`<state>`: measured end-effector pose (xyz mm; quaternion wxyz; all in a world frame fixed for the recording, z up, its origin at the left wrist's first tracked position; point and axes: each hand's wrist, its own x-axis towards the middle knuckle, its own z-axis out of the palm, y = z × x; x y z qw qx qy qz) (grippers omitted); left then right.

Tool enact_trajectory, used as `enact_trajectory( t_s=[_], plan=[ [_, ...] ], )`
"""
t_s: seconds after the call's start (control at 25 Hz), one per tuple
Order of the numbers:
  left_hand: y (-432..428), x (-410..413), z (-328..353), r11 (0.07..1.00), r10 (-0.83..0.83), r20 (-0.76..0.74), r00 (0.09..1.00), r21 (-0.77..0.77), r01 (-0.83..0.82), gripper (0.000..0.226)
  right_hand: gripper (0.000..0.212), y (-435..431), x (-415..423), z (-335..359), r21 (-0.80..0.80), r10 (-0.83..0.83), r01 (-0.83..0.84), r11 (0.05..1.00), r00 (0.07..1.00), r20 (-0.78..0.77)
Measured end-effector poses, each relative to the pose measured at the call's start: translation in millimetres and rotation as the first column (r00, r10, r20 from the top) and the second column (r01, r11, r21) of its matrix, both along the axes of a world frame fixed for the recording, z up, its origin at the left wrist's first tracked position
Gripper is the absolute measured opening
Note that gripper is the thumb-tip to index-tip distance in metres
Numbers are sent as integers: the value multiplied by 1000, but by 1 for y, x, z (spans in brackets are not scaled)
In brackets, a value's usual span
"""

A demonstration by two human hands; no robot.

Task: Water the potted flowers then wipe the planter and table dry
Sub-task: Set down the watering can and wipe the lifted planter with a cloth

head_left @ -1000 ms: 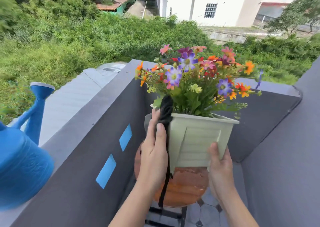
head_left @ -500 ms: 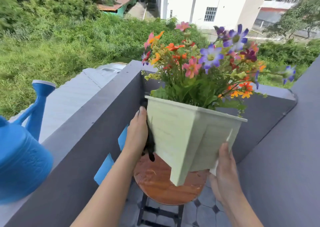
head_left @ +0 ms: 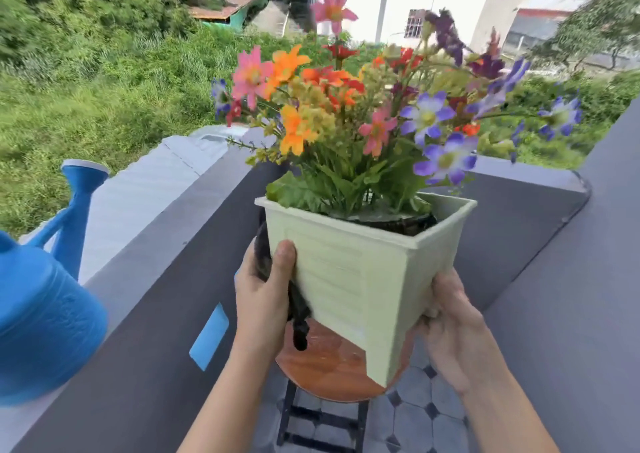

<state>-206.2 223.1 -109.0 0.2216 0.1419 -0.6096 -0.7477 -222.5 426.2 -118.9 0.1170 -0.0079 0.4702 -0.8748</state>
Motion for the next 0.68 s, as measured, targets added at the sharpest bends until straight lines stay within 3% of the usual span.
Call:
enact_trajectory(
  t_s=[0.08,0.16,0.24,0.36,0.52,0.6,0.68],
  plan=[
    [0,1,3,999,34,-44,998,-17,-35,41,63,-8,4,1,-28,-74,74,997,997,8],
    [3,0,5,998,30,-63,998,-53,-33,40,62,-18,7,5,-25,-69,68,997,997,-32],
    [8,-1,9,995,36,-77,996,-89,-43,41,93,-23,11,14,-39,14,-17,999,997,-77],
    [18,2,16,979,85,-91,992,-179,-101,39,125,-33,16,23,138,100,-88,987,991,-85],
    [29,13,10,945,109,-87,990,-301,-130,50,100,-34,10,14,212,-84,99,972,993,-81],
    [31,24,-2,881,75,-171,982,-450,-145,40,98,-31,10,15,179,-83,88,980,996,-37],
    [31,30,-4,705,9,-256,967,-684,-188,37,101,-28,13,13,149,-71,67,987,997,22]
  ],
)
